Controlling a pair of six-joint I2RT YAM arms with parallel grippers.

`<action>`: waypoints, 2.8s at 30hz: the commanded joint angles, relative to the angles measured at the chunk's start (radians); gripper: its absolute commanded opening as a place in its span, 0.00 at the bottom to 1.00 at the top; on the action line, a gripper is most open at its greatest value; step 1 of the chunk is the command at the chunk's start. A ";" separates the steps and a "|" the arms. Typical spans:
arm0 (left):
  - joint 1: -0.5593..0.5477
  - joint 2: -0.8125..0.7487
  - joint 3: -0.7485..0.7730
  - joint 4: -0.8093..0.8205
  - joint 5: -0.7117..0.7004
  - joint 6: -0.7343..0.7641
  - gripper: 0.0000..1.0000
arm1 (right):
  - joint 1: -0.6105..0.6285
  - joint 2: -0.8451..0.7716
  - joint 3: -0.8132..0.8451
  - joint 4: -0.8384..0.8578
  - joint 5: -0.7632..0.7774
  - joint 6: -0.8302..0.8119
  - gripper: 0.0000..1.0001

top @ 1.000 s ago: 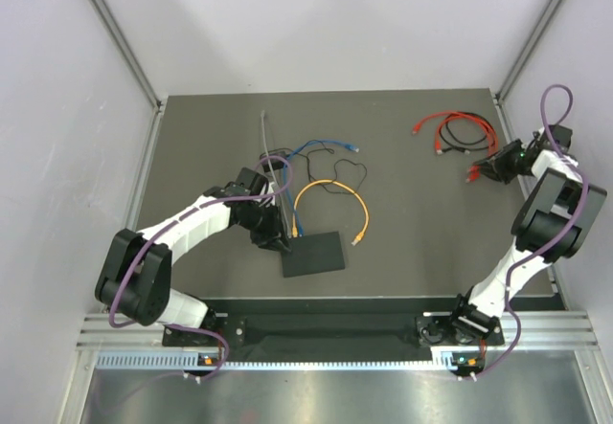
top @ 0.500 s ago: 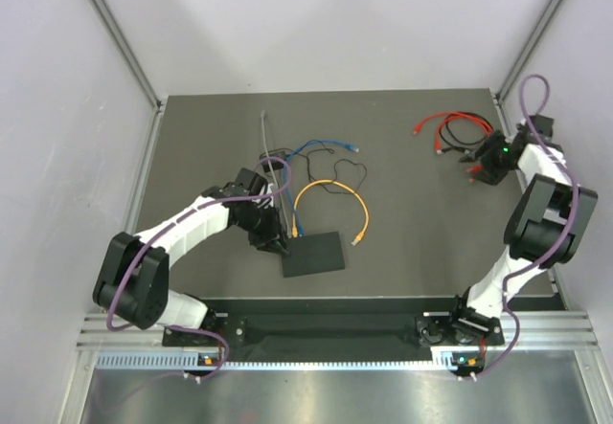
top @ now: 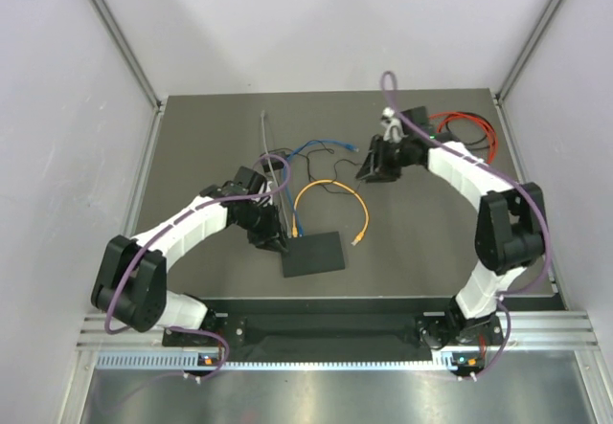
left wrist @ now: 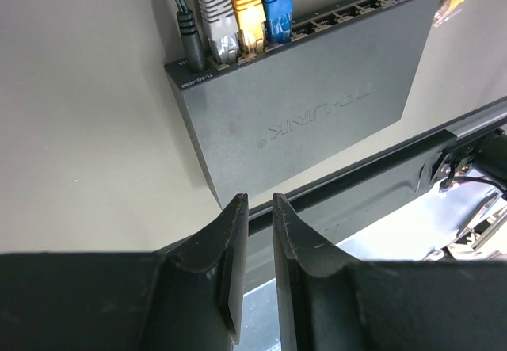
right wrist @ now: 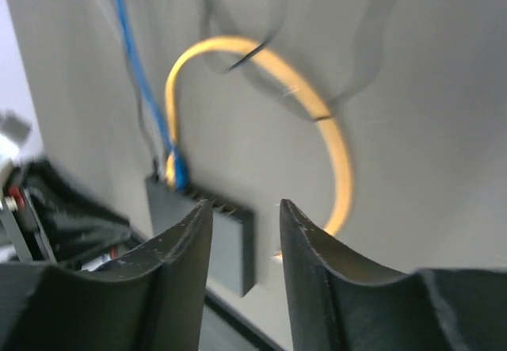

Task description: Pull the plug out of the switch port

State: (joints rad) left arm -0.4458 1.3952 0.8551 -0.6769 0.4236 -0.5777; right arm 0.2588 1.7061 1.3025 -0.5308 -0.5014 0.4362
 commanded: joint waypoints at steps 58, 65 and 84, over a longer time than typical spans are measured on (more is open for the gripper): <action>-0.001 -0.055 -0.137 0.100 0.087 -0.096 0.24 | 0.373 0.296 0.012 0.232 -0.299 0.098 0.46; -0.001 -0.013 -0.133 0.092 0.095 -0.091 0.25 | 0.392 0.346 0.014 0.242 -0.333 0.073 0.54; 0.001 0.005 -0.140 0.096 0.087 -0.105 0.25 | 0.402 0.425 0.001 0.324 -0.413 0.113 0.33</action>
State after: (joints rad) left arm -0.4458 1.3930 0.7185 -0.5983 0.5049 -0.6788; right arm 0.6395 2.1189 1.2785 -0.2527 -0.8776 0.5514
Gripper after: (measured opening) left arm 0.253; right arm 0.330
